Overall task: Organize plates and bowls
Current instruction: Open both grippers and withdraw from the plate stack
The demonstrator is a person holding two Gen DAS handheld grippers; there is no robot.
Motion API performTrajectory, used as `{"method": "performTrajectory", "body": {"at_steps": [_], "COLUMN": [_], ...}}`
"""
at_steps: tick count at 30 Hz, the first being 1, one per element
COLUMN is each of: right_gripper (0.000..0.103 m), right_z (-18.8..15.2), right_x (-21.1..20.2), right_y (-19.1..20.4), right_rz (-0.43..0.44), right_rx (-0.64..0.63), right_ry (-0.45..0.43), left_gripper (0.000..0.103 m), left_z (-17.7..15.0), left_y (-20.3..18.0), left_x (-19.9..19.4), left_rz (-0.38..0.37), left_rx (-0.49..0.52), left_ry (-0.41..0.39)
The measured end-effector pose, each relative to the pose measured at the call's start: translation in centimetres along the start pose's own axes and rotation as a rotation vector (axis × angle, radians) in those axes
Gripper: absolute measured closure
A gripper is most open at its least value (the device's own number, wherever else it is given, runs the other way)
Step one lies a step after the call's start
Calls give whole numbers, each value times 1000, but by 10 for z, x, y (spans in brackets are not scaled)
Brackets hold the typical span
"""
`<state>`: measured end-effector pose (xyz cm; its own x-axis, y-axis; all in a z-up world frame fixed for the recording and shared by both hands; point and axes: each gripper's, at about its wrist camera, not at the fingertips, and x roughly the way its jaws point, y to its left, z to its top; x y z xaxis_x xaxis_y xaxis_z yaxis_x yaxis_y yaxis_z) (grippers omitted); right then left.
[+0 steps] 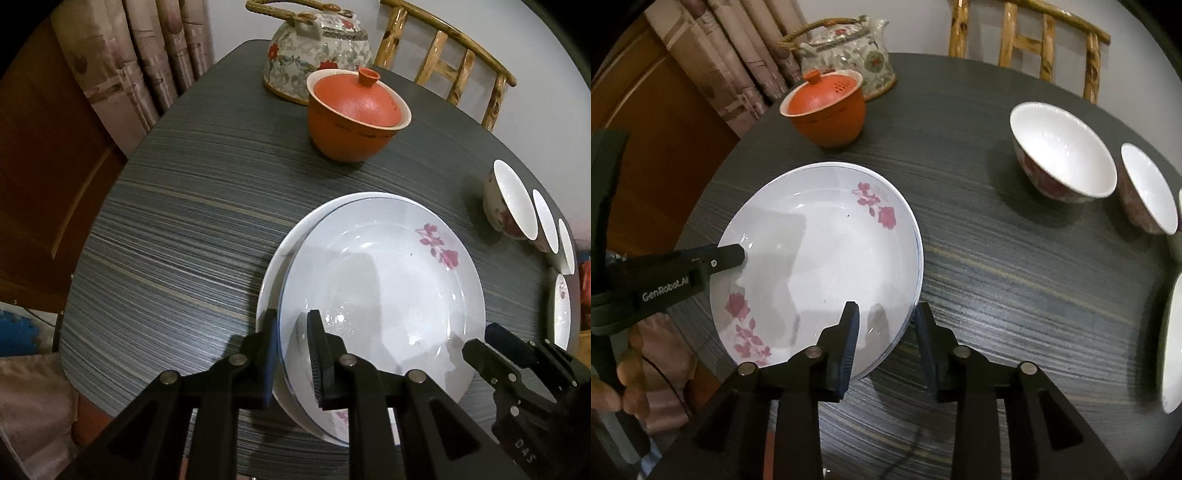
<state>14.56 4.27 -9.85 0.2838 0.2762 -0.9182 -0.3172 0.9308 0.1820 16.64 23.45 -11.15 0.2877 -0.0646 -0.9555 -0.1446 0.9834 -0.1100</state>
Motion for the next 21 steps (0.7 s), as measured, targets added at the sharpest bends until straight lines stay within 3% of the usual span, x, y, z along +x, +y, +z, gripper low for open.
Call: {"method": "performTrajectory", "body": {"at_steps": [4,8,12,16,21], "right_gripper": [71,70,70,70,70], "right_z": [0,-4,-10,-19,-31], "right_x": [-5,-9,-20,-34,-57], "right_y": [1,-7,-18,-38,-81], "right_rz": [7,13,15,7,-11], "right_rx": [-6,4,18,39,92], "right_ry": [-13,-14,-26,-49,-79], "left_gripper": [86,73,72,72,72], "left_z": [-2,-7,-9,-11,-14], "left_y": [-8,-20,-29,-40,-77], "left_x": [-4,-10,-21,-37,-54], "left_rz": [56,161,222,218,131], "left_rx": [47,128,169,166,182], "left_ry": [-29,-84,-149,-203,-221]}}
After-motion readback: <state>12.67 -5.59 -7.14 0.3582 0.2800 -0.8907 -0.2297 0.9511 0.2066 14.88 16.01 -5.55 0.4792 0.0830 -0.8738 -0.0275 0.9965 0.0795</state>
